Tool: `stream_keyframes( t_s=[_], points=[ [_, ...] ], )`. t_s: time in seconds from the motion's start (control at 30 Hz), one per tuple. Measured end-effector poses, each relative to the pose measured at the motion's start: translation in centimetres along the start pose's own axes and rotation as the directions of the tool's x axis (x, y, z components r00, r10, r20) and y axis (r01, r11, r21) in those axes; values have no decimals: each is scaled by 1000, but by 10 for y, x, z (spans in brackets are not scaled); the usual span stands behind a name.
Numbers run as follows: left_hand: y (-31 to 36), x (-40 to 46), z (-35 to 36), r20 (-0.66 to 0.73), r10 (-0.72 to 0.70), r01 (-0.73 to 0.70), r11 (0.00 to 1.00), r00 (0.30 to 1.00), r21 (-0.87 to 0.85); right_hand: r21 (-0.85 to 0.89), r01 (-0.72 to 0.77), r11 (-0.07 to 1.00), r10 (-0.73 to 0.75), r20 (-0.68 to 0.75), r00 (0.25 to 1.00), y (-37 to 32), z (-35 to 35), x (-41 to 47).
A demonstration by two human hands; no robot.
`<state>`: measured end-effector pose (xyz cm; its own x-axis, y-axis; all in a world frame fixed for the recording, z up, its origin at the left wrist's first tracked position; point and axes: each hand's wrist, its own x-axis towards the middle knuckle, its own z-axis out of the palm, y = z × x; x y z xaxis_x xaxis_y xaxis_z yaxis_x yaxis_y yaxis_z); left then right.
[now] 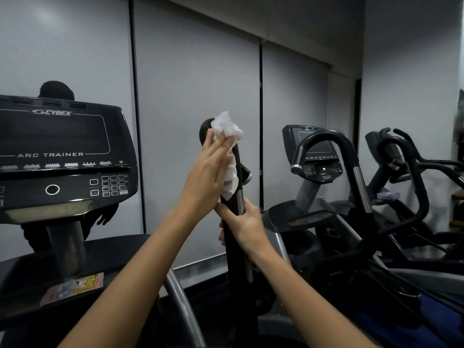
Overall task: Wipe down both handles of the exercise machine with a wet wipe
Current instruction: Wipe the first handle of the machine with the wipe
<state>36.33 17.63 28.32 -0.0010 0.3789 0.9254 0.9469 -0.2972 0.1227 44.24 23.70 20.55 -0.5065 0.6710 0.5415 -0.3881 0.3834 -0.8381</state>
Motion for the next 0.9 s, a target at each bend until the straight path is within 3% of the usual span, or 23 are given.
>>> stream_keyframes(
  t_s=[0.1, 0.17, 0.27, 0.4, 0.57, 0.67, 0.73, 0.77, 0.83, 0.9],
  points=[
    [-3, 20, -11, -31, -88, 86, 995, 996, -44, -5, -1, 1000, 1, 5, 1000, 0, -1, -1],
    [-3, 43, -11, 30, -88, 86, 995, 996, 49, -9, -2, 1000, 2, 8, 1000, 0, -1, -1],
    [-6, 56, 1, 116, -50, 27, 981, 992, 193, -5, -3, 1000, 3, 2, 1000, 0, -1, 0],
    [-12, 37, 0, 126, 121, -147, 965, 985, 218, -16, -13, 1000, 13, 7, 1000, -3, 0, -1],
    [-3, 5, -8, 174, 207, -225, 970, 963, 95, -31, -11, 999, 12, 13, 1000, -6, -1, -1],
    [-4, 12, -20, 37, 180, -181, 983, 983, 31, -17, -20, 1000, 20, 27, 999, -5, -3, -2],
    [-3, 31, -25, -130, 75, -74, 997, 989, 15, -26, -13, 1000, 13, 30, 999, -4, -4, 0],
    [1, 41, -27, -146, 18, -17, 1000, 989, 6, -28, -8, 1000, 9, 29, 1000, -3, -3, 0],
    [5, 54, -25, 14, -29, 28, 999, 999, 23, -22, -5, 1000, 6, 26, 1000, -1, -3, 1],
    [4, 50, -16, 210, 3, -34, 989, 978, 142, -12, -6, 1000, 6, 22, 1000, 0, -3, 1]
  ],
)
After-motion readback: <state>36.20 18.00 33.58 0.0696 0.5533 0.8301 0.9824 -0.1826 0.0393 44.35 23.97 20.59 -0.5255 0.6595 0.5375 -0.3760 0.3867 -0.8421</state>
